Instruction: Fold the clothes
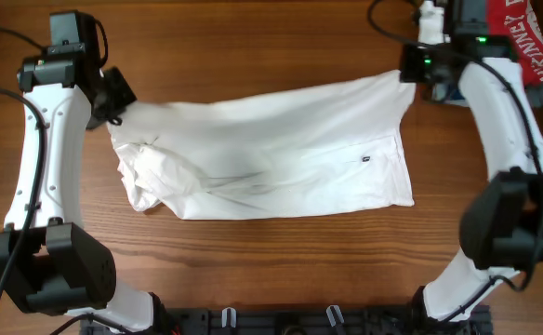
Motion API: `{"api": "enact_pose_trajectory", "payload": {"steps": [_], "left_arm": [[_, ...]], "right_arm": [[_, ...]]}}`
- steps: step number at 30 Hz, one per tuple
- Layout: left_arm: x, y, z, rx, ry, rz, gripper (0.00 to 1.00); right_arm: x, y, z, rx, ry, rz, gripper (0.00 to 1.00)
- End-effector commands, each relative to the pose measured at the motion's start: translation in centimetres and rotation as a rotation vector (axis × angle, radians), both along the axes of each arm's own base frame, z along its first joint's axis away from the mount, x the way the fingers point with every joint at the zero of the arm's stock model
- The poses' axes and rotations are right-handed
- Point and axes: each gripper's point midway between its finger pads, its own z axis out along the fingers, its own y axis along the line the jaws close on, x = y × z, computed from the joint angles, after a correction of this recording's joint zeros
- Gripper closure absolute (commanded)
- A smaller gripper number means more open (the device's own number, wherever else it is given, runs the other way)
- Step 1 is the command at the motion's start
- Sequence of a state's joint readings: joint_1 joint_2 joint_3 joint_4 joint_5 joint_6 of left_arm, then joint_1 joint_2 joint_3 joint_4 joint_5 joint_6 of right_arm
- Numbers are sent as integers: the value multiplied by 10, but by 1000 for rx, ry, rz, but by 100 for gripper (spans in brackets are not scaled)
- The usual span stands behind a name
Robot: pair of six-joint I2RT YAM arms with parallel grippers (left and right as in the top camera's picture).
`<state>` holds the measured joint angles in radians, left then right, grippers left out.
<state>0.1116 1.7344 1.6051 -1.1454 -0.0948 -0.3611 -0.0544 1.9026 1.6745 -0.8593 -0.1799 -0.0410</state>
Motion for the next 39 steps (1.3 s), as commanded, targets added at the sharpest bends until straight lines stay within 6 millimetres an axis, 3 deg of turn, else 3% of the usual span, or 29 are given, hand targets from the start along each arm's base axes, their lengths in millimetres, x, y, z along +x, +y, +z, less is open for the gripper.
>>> {"api": "enact_pose_trajectory", "payload": {"steps": [1, 11, 17, 22, 24, 25, 26, 28, 29, 33, 39], "left_arm": [[-18, -6, -2, -45, 72, 10, 96], [-72, -21, -36, -122, 303, 37, 96], [-110, -30, -66, -165, 450, 42, 96], [-129, -32, -79, -171, 517, 45, 96], [-131, -31, -80, -164, 525, 46, 72], [-131, -30, -80, -160, 525, 46, 67], [-130, -29, -81, -155, 522, 46, 55], [-130, -23, -81, -121, 522, 47, 0], [-130, -19, -81, -92, 525, 48, 0], [-125, -4, -81, -23, 504, 58, 0], [-102, 10, -85, -33, 394, 125, 0]], "right_arm": [[-22, 8, -6, 63, 97, 4, 96], [-75, 9, -25, 67, 326, -7, 96], [-102, 4, -52, 40, 437, -28, 96], [-118, -4, -69, 37, 497, -70, 96], [-122, -9, -73, 41, 512, -84, 94], [-122, -11, -73, 42, 514, -89, 91], [-124, -12, -74, 44, 518, -94, 77], [-124, -17, -76, 47, 518, -108, 58], [-124, -19, -78, 50, 517, -118, 51], [-121, -28, -82, 63, 513, -145, 41], [-120, -29, -85, 69, 517, -139, 35]]}}
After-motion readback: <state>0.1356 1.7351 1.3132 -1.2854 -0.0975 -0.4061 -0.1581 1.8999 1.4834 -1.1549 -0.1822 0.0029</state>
